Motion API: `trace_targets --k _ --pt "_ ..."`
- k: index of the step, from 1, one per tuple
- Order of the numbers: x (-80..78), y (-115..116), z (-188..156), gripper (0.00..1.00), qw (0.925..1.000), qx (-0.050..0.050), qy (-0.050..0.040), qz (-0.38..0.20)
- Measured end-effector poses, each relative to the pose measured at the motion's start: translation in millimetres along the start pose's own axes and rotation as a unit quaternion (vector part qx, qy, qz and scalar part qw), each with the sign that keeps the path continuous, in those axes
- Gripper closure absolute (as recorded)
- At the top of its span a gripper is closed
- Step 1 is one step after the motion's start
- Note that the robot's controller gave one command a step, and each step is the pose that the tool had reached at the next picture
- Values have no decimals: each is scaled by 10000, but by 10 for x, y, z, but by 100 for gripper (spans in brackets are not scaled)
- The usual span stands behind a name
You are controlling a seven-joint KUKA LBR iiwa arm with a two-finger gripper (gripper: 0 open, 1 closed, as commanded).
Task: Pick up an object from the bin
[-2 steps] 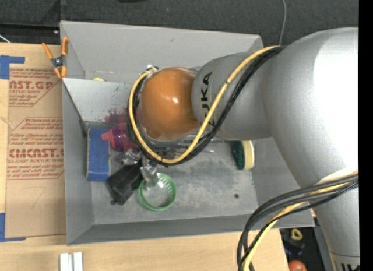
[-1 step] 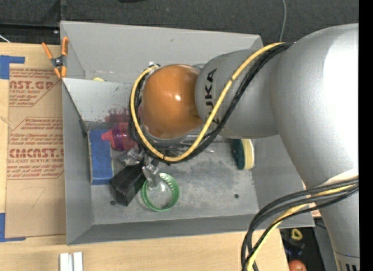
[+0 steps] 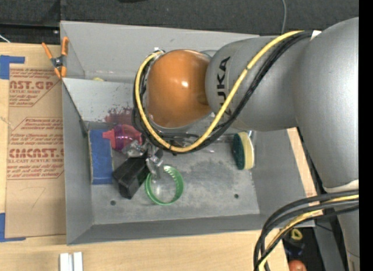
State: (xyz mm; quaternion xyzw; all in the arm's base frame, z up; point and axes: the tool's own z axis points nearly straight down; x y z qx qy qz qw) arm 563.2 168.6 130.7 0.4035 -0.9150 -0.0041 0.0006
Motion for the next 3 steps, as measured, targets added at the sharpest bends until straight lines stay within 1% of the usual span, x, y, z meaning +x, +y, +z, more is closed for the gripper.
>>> trace_targets --k 1,2,3 --pt "0 11 -359 100 10000 -5 5 1" --pt "-5 10 -567 100 10000 3 -6 1" --pt "-1 19 -604 100 10000 -6 3 5"
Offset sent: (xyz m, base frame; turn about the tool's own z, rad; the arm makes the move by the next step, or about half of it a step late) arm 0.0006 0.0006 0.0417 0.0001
